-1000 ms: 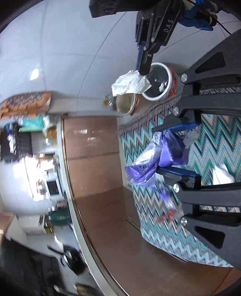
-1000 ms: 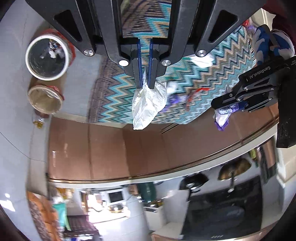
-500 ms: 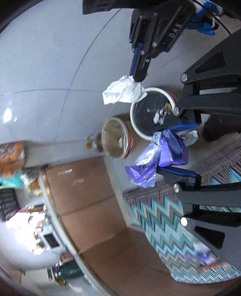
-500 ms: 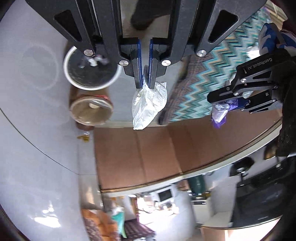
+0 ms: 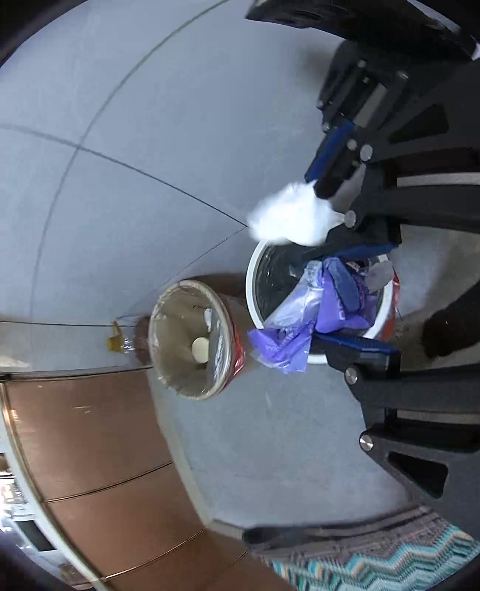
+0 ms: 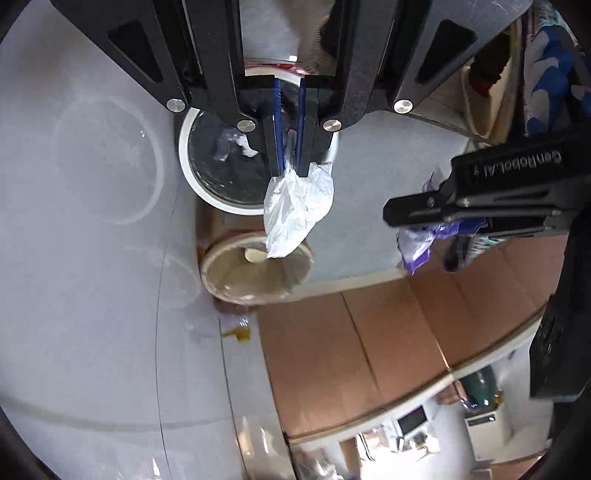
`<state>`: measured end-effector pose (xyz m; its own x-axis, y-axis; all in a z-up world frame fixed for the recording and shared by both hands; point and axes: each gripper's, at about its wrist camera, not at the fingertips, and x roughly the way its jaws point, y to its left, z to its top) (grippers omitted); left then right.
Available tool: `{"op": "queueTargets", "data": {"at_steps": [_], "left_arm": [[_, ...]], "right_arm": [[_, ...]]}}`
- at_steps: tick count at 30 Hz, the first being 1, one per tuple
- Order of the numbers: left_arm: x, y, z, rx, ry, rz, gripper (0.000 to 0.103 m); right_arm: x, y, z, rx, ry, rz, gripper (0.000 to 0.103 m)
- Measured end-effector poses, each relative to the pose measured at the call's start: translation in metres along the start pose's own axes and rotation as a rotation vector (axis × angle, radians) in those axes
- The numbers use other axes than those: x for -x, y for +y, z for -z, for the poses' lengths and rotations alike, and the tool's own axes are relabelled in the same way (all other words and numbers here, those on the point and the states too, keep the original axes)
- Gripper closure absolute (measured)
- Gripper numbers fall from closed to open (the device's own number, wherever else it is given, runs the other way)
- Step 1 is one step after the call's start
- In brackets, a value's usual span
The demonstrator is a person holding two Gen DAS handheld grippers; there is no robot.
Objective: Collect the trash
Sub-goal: 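Open the left gripper over the bin while the right releases the tissue, then pull both grippers back from the bin toward the rug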
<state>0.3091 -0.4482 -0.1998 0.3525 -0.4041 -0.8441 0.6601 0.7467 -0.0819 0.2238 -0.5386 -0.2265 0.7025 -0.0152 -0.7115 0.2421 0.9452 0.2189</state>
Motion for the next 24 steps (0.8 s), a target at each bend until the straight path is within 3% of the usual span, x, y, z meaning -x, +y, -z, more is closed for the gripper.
{"op": "queueTargets", "data": {"at_steps": [4,8,15,24], "left_arm": [[-0.024,0.002,-0.009,0.026,0.028,0.030,0.059],[-0.027,0.006,-0.015,0.055,0.028,0.044,0.054],[-0.001,0.009,-0.014,0.076,-0.013,0.048,0.054],[0.087,0.011,0.000,0.068,-0.137,0.041,0.054]], "right_arm": [[-0.024,-0.006,0.002,-0.017,0.036,0.022,0.088],[-0.032,-0.012,0.006,-0.044,0.050,0.038,0.066],[-0.014,-0.015,0.009,-0.067,0.023,0.043,0.063],[0.050,0.010,0.013,-0.039,-0.061,0.031,0.063]]}}
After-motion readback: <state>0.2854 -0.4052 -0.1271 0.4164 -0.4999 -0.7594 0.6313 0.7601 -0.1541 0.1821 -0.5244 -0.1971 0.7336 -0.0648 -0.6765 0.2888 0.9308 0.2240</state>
